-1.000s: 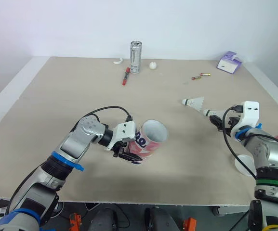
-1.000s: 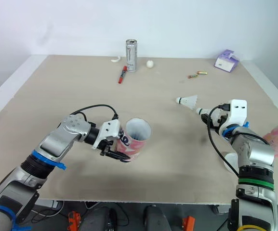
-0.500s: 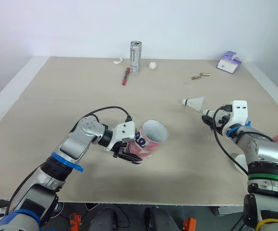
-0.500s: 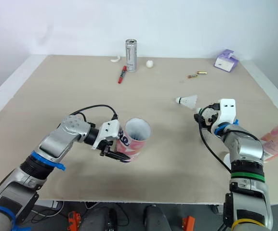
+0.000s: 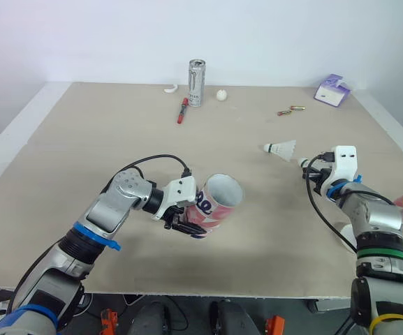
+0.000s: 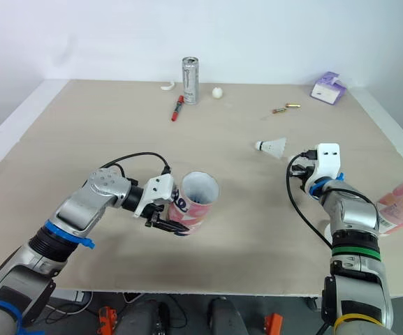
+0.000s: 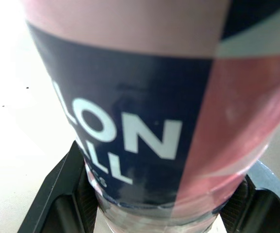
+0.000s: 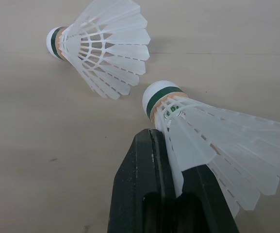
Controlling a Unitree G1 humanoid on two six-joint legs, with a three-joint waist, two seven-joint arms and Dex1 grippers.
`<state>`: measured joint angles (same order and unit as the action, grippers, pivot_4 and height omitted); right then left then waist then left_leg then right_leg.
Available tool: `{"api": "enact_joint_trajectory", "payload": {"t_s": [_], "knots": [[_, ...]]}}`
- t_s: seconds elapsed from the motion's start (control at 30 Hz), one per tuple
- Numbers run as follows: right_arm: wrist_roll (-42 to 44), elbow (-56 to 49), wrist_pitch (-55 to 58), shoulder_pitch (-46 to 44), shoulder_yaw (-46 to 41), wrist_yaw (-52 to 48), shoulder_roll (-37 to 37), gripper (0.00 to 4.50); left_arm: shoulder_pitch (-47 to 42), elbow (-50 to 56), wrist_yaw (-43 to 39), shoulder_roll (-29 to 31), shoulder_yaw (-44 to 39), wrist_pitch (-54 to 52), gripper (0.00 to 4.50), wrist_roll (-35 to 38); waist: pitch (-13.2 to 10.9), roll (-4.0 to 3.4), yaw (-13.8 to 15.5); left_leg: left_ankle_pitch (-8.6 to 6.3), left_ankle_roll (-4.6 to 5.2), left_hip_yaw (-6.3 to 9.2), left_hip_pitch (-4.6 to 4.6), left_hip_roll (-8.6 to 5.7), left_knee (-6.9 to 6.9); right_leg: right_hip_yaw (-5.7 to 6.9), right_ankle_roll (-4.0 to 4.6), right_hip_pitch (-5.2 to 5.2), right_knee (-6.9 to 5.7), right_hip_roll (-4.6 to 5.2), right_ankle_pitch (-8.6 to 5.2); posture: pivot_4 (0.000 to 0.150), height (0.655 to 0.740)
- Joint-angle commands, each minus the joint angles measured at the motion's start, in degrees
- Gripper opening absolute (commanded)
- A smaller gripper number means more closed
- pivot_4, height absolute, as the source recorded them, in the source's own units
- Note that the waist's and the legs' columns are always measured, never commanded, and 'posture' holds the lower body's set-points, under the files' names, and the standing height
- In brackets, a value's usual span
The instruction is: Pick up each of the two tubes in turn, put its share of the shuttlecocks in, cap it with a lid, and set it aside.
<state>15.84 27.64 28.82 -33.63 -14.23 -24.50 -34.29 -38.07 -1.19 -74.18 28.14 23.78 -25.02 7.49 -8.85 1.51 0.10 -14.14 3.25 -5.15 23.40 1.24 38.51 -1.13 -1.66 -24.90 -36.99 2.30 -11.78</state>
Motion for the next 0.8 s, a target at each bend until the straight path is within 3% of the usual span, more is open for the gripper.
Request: {"api": "enact_joint_trajectory", "payload": {"t_s": [0.03,0.17,0.27,0.43,0.6,0.8], "knots": [[-0.3,-8.4,-0.2,1.9,-1.2,-0.2,-2.4,0.01,1.1,-0.7,0.0,0.5,2.0,-0.6,2.66,-1.1,0.0,0.00,0.0,0.00,0.01,-0.01,0.00,0.00,0.00,-0.01,0.00,0.00,0.00,0.00,0.00,0.150,0.7400],[-0.2,-25.6,3.7,8.4,-1.1,-2.1,-6.6,0.01,1.0,-0.7,-0.2,0.6,2.0,-0.3,2.66,-1.0,0.0,-0.14,0.2,-0.04,0.07,0.07,0.12,-0.05,0.00,-0.03,-0.03,-0.07,-0.02,-0.01,-0.09,0.150,0.7400],[-0.7,-39.0,3.9,12.9,-0.7,-7.3,-13.7,0.01,1.0,-0.9,-0.4,0.6,2.1,-0.1,2.66,-0.9,0.0,-0.20,0.2,-0.06,0.09,0.07,0.12,-0.06,0.00,-0.03,-0.18,-0.08,-0.02,0.00,-0.19,0.150,0.7400],[2.7,-54.3,3.7,13.2,0.3,-16.8,-22.7,0.01,0.8,-1.2,-0.8,0.5,2.3,0.1,2.66,-0.8,0.0,-0.19,0.3,-0.06,0.10,0.08,0.00,-0.02,0.01,0.00,-0.03,0.01,-0.02,-0.04,-0.40,0.150,0.7400],[7.1,-64.2,2.1,9.9,4.0,-27.7,-29.3,0.01,0.5,-1.5,-1.1,0.3,2.3,0.2,2.66,-0.7,0.0,-0.12,0.3,-0.06,0.10,0.10,-0.03,-0.01,0.04,0.03,0.00,0.06,-0.01,-0.02,-0.41,0.150,0.7400],[8.5,-67.1,-3.2,7.9,5.9,-37.3,-34.5,0.01,0.7,-1.2,-1.2,0.3,2.4,0.0,2.66,-0.6,0.0,-0.01,0.3,-0.15,0.08,0.14,0.04,-0.03,0.03,0.08,0.06,0.02,0.01,0.02,-0.51,0.150,0.7400]]}}
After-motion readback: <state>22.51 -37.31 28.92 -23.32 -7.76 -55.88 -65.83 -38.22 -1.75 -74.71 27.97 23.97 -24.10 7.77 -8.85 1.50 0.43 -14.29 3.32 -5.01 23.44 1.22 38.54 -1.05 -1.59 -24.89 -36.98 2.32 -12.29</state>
